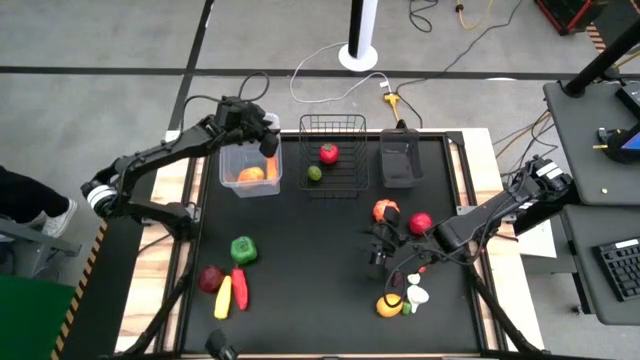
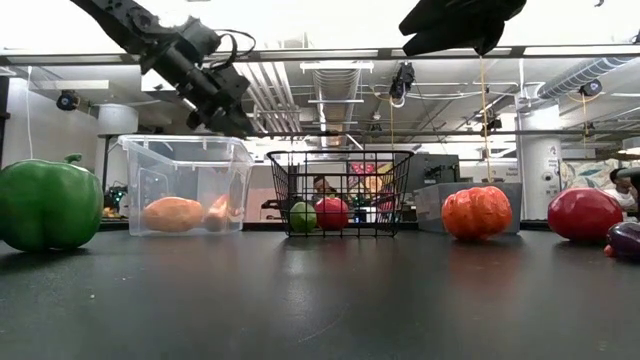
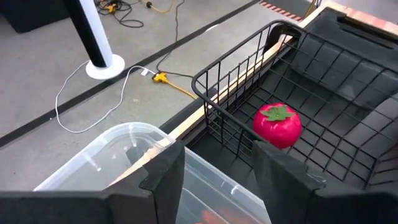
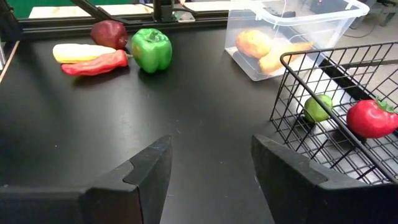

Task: Sort produce into baskets
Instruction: Put the small orange chili pepper into the black basket

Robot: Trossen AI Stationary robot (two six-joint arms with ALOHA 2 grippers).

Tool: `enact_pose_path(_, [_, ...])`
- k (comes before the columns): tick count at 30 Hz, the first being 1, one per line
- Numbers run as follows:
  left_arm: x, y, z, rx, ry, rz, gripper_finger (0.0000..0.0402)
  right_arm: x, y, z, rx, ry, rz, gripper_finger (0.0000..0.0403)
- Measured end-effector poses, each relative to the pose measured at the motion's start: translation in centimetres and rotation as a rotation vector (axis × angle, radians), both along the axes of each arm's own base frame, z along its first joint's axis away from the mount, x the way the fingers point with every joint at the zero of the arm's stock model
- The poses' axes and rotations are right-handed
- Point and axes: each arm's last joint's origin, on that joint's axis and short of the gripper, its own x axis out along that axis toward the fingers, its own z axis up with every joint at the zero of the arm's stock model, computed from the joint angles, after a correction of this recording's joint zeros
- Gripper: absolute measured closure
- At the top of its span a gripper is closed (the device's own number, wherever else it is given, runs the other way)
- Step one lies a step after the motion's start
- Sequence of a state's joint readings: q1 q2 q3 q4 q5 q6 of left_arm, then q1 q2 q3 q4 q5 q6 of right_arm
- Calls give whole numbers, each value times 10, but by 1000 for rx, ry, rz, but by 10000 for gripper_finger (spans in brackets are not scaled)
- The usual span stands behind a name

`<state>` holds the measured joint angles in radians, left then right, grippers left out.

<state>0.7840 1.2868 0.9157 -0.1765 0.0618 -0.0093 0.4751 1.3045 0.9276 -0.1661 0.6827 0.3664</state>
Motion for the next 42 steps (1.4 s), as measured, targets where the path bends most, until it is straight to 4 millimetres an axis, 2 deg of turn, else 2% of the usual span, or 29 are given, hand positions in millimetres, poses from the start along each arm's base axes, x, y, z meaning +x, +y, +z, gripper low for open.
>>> enact_pose_path(4, [-5, -17, 12, 1, -7, -30, 230, 0, 0, 0, 0, 0, 0, 193])
enact_pose_path(9, [-2, -54, 25, -40, -41, -121, 230, 0, 0, 0, 0, 0, 0, 193])
enact_pose_path(13, [7, -95, 24, -69, -64, -249, 230, 0, -1, 0, 0, -1, -2, 193])
enact_pose_path(19, [14, -160, 18, -60, -75, -296, 230, 0, -1, 0, 14, -6, -10, 193])
enact_pose_path(24, [11, -214, 24, 11, -109, -328, 230, 0, -1, 0, 22, -8, -16, 193])
enact_pose_path(28, [4, -250, 24, 81, -127, -336, 230, 2, -5, 0, 38, -14, -38, 193])
enact_pose_path(34, [-2, -279, 17, 69, -144, -354, 230, 5, -11, 3, 82, -33, -80, 193])
enact_pose_path(42, [1, -292, 8, 5, -138, -358, 230, 8, -10, 22, 167, -15, -90, 193])
